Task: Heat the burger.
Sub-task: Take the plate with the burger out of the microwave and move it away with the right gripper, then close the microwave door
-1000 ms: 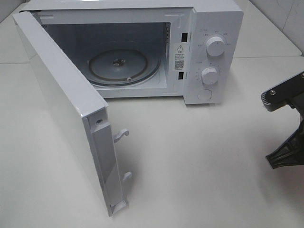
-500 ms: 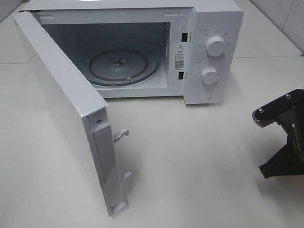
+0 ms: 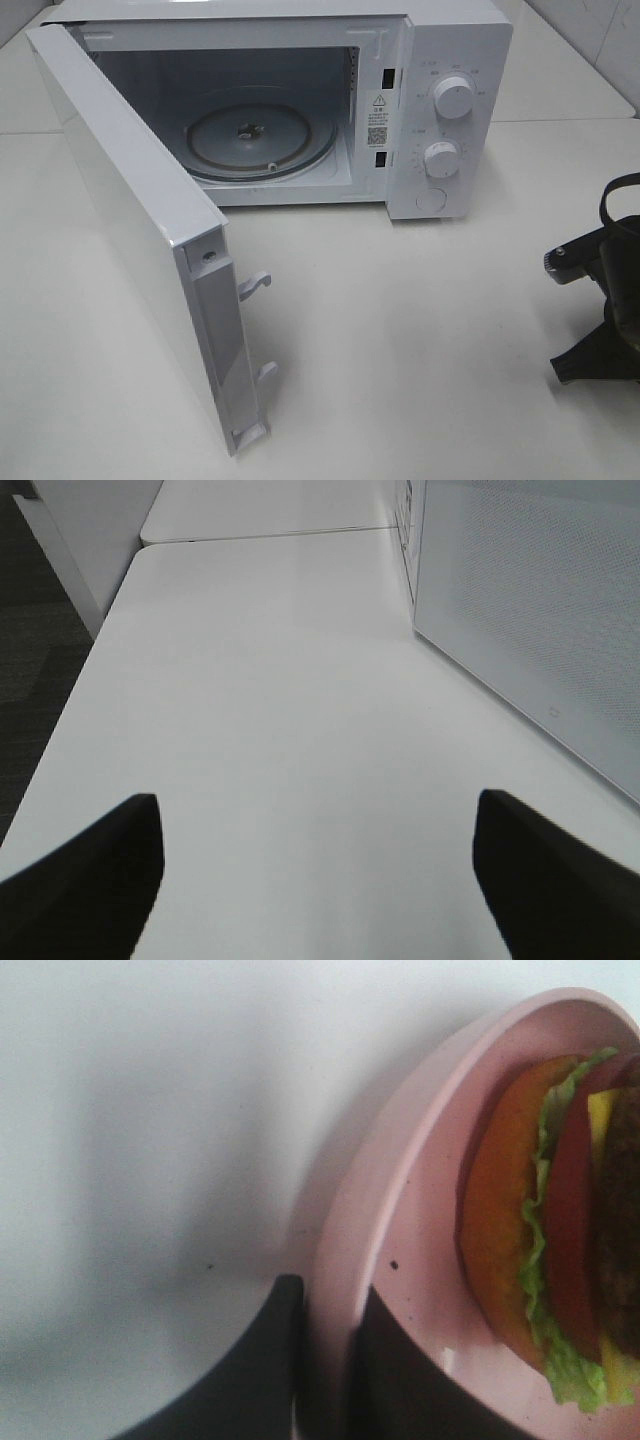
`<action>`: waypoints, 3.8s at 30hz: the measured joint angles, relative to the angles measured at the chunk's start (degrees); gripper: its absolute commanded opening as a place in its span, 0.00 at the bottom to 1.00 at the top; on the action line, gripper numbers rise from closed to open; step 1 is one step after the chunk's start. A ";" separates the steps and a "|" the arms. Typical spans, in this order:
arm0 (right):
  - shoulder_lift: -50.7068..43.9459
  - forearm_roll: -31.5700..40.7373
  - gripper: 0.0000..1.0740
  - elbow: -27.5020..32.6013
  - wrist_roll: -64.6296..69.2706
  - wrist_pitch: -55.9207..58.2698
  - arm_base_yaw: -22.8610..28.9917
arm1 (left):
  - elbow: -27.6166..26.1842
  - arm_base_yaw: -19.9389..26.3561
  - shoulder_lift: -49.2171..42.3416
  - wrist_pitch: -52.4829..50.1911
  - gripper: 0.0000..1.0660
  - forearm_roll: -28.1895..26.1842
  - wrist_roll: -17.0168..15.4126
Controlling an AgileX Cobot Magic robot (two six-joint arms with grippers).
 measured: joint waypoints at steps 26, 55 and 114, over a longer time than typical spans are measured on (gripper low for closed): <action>-7.05 15.53 0.48 -4.64 -13.87 -0.06 -0.17 | 0.00 0.00 0.00 0.00 0.73 0.00 0.00; -52.88 69.90 0.71 -4.64 -74.94 7.79 -0.17 | 0.00 0.00 0.00 0.00 0.73 0.00 0.00; -99.98 61.02 0.68 0.00 -71.45 18.45 -24.69 | 0.00 0.00 0.00 0.00 0.73 0.00 0.00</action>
